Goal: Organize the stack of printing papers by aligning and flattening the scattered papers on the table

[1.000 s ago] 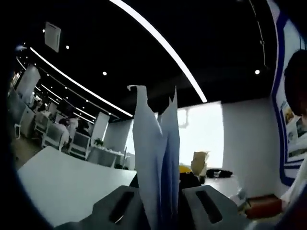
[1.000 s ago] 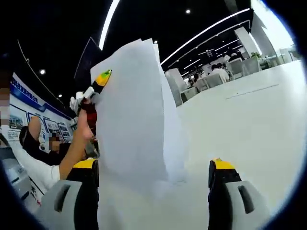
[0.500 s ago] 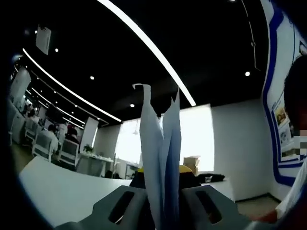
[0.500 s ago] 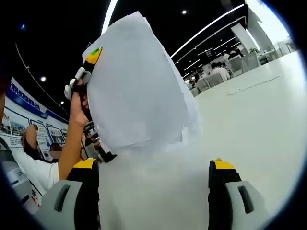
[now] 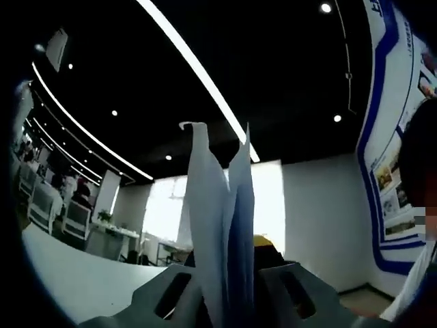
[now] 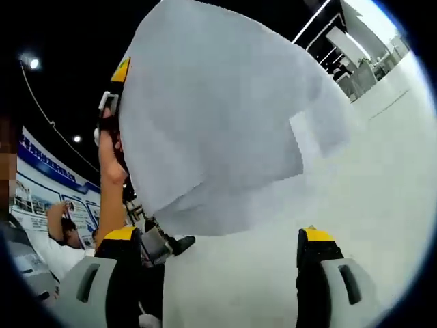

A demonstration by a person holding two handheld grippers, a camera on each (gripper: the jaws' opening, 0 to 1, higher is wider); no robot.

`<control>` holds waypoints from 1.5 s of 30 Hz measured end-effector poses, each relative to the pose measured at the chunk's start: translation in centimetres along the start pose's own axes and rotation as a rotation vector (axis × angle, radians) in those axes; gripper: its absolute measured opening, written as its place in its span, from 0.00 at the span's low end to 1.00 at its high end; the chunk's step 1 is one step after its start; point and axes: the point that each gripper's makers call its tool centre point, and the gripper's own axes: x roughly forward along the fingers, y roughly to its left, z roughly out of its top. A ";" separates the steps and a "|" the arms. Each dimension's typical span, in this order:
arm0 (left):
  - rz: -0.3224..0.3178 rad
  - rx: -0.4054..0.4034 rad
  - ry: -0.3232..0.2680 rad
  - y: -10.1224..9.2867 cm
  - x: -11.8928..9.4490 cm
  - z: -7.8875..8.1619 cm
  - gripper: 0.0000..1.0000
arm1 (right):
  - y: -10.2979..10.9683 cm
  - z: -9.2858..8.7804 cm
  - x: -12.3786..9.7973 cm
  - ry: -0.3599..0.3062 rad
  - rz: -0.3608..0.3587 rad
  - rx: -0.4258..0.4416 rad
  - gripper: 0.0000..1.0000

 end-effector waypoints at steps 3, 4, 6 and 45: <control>-0.012 0.003 -0.005 -0.6 0.4 0.4 0.06 | 0.4 0.8 0.3 -0.042 0.031 0.000 0.90; -0.017 0.002 -0.007 -0.8 0.5 0.6 0.06 | 0.7 1.2 0.4 -0.065 0.047 0.002 0.90; -0.031 -0.010 -0.016 -1.3 0.8 1.1 0.06 | 1.4 2.4 0.6 -0.123 0.093 0.004 0.90; 0.059 -0.014 -0.061 2.1 -1.7 2.3 0.06 | 7.2 9.5 -2.3 -0.627 0.455 -0.141 0.08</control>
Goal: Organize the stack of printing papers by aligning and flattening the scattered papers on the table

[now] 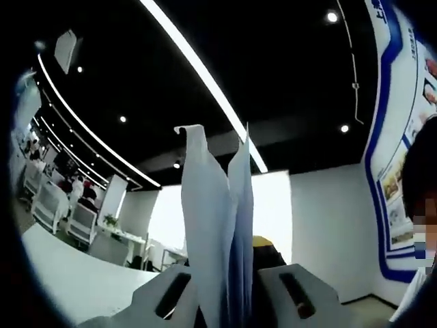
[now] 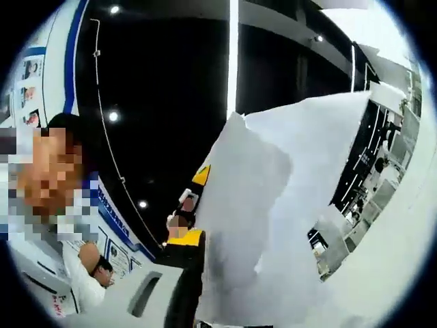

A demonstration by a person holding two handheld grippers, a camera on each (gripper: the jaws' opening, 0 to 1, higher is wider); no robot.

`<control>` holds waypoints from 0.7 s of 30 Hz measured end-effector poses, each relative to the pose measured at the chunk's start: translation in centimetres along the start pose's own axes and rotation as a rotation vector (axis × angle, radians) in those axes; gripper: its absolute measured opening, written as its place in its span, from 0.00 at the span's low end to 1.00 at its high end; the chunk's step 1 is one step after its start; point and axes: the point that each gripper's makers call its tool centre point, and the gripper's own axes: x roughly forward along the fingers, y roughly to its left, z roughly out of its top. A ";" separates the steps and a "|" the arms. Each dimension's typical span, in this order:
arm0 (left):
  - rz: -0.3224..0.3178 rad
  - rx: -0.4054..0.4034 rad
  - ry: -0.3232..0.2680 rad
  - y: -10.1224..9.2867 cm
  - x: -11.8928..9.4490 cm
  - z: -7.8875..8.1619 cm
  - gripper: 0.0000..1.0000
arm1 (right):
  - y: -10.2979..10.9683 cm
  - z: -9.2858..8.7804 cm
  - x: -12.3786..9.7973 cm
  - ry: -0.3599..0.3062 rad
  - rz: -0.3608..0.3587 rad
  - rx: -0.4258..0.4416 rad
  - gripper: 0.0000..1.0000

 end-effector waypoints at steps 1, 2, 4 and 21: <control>0.004 -0.002 -0.001 0.2 -0.1 0.0 0.06 | 0.1 -0.2 0.0 0.005 0.004 -0.013 0.07; 0.012 -0.001 -0.002 0.5 -0.2 0.0 0.06 | 0.2 -0.2 0.0 0.009 0.007 -0.017 0.04; 0.015 0.006 -0.006 0.7 -0.5 -0.1 0.06 | 0.3 -0.3 0.0 0.026 0.018 -0.026 0.00; 0.103 -0.005 0.129 5.6 -5.9 -4.9 0.07 | -1.0 -1.4 -3.7 0.330 -0.101 0.039 0.00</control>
